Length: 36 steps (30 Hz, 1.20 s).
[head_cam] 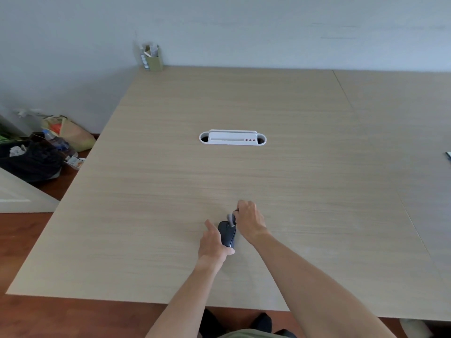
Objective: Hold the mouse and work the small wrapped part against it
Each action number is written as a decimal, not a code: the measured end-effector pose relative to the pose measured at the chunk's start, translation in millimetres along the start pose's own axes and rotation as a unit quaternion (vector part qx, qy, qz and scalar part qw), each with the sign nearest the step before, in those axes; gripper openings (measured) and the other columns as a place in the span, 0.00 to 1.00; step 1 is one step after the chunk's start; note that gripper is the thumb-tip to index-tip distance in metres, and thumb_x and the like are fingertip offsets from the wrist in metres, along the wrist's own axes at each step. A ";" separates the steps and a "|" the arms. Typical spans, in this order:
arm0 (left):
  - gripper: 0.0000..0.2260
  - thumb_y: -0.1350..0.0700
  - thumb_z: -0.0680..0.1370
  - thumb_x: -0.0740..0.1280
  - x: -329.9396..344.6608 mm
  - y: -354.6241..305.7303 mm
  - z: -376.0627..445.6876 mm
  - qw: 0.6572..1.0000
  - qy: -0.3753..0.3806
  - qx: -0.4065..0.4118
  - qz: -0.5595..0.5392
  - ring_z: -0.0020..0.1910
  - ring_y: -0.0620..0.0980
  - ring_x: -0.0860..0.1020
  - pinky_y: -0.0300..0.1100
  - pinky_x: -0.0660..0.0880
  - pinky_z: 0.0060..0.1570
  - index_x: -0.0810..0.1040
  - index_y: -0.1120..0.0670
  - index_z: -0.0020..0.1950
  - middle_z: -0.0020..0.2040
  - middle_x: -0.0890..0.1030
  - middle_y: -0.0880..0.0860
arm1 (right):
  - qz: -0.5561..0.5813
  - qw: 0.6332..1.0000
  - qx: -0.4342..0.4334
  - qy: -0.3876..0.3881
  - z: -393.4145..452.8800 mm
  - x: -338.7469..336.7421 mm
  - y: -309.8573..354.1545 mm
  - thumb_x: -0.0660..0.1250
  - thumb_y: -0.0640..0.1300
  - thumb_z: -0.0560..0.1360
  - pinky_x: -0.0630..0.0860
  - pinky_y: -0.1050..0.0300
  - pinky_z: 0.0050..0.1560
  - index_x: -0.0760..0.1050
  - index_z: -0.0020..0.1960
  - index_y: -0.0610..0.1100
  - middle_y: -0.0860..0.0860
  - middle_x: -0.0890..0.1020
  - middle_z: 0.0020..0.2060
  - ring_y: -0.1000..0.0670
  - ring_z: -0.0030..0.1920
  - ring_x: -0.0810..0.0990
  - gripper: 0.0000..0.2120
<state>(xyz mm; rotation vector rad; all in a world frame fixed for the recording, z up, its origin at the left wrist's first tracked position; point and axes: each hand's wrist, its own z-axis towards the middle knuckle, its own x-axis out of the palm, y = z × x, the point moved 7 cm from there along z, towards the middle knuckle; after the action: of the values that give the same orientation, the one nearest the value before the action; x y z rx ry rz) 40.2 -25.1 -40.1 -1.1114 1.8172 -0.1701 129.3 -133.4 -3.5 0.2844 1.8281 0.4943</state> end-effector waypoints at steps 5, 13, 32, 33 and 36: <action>0.37 0.59 0.62 0.81 -1.2 -1.2 0.5 1.000 -0.002 -0.002 0.001 0.50 0.57 0.77 0.47 0.78 0.48 0.60 0.57 0.61 0.48 0.72 0.51 | 0.129 0.992 0.002 -0.007 8.8 2.7 1.0 0.62 0.37 0.73 0.67 0.60 0.29 0.75 0.39 0.37 0.45 0.79 0.36 0.46 0.36 0.76 0.06; 0.35 0.58 0.63 0.80 -1.5 1.2 -1.5 1.000 0.004 -0.006 0.001 0.47 0.56 0.73 0.47 0.76 0.44 0.60 0.57 0.59 0.49 0.71 0.53 | 0.125 0.991 0.026 -0.032 4.0 -0.8 -32.6 0.61 0.32 0.70 0.76 0.55 0.34 0.75 0.36 0.37 0.45 0.79 0.34 0.44 0.35 0.78 0.06; 0.43 0.63 0.70 0.72 10.1 -10.3 6.9 0.936 0.073 0.187 0.291 0.59 0.59 0.73 0.51 0.76 0.55 0.53 0.42 0.77 0.70 0.61 0.55 | 0.249 0.968 0.038 0.011 -59.9 23.1 -54.8 0.65 0.31 0.68 0.72 0.70 0.34 0.81 0.39 0.41 0.52 0.82 0.34 0.56 0.35 0.77 0.09; 0.41 0.63 0.70 0.72 10.2 -12.5 8.8 0.930 0.081 0.196 0.302 0.59 0.59 0.73 0.52 0.76 0.55 0.56 0.43 0.77 0.70 0.62 0.55 | 0.244 0.969 0.038 0.012 -59.1 25.3 -54.4 0.64 0.30 0.68 0.72 0.69 0.34 0.81 0.39 0.40 0.50 0.82 0.35 0.54 0.36 0.78 0.09; 0.38 0.65 0.70 0.71 10.1 -15.1 14.0 0.927 0.092 0.201 0.302 0.59 0.60 0.74 0.52 0.76 0.55 0.61 0.43 0.75 0.68 0.64 0.55 | 0.241 0.967 0.060 -0.057 -56.6 18.6 -62.4 0.62 0.28 0.68 0.71 0.68 0.35 0.79 0.39 0.39 0.47 0.82 0.36 0.48 0.39 0.79 0.10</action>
<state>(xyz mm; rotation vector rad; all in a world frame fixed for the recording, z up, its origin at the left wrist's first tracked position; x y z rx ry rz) 59.1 -36.6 -45.9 -0.2297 2.0849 -0.2706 73.1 -191.1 -34.6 0.8363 1.6741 0.6858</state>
